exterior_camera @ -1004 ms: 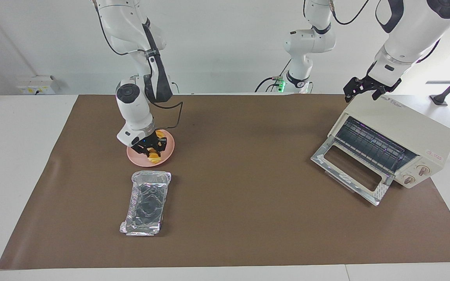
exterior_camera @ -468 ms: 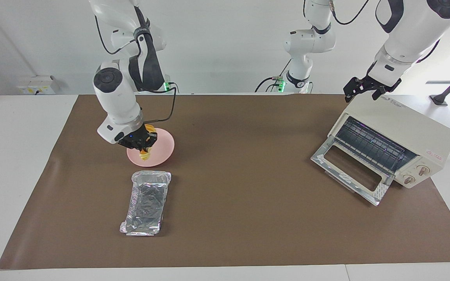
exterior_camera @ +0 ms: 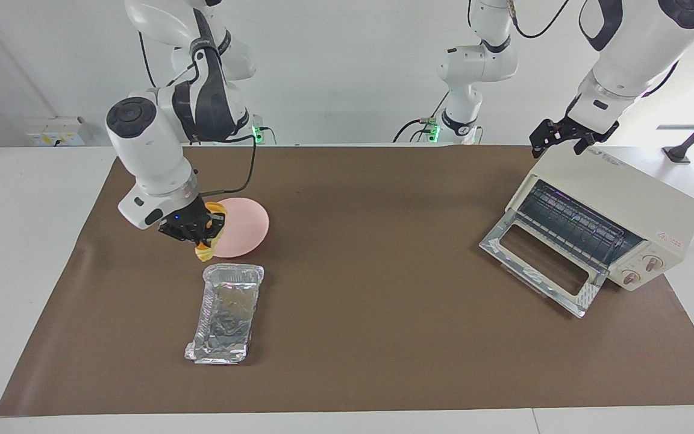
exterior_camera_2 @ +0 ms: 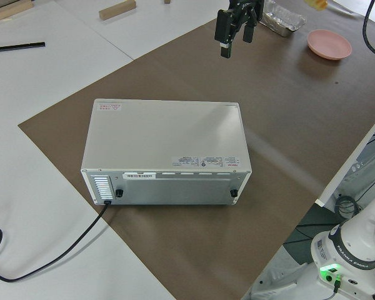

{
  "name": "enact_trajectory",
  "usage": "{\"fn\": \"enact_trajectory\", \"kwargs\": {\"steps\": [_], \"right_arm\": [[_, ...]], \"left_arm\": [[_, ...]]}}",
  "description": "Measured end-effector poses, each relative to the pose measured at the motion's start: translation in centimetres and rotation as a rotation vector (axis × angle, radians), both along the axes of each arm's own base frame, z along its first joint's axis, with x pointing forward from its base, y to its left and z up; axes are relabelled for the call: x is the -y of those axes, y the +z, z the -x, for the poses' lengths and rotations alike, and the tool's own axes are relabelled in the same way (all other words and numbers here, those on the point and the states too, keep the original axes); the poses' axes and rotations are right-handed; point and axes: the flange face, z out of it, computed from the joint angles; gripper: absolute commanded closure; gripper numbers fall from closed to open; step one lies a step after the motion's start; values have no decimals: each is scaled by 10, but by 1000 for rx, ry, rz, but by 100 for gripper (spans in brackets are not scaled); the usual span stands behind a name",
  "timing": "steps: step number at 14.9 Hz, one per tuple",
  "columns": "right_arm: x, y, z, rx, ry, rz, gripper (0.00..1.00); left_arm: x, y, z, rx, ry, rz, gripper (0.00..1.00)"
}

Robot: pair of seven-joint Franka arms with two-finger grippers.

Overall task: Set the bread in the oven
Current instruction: 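Lift the bread with the right gripper and carry it over the foil tray, then lower the bread into the foil tray and open the right gripper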

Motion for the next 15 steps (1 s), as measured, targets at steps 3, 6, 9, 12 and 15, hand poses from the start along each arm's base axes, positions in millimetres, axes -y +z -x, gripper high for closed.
{"fn": "enact_trajectory", "kwargs": {"steps": [3,6,9,12,15], "right_arm": [[3,-46,-32,4,-10,-3,100],[2,-72,-44,27,-12,-6,100],[-18,-87,-47,68,8,0,100],[-19,-99,-46,75,9,5,38],[-15,-99,-47,79,3,5,0]], "left_arm": [[0,0,0,0,0,0,0],[0,0,0,0,0,0,0],[0,0,0,0,0,0,0],[0,0,0,0,0,0,0],[0,0,0,0,0,0,0]]}}
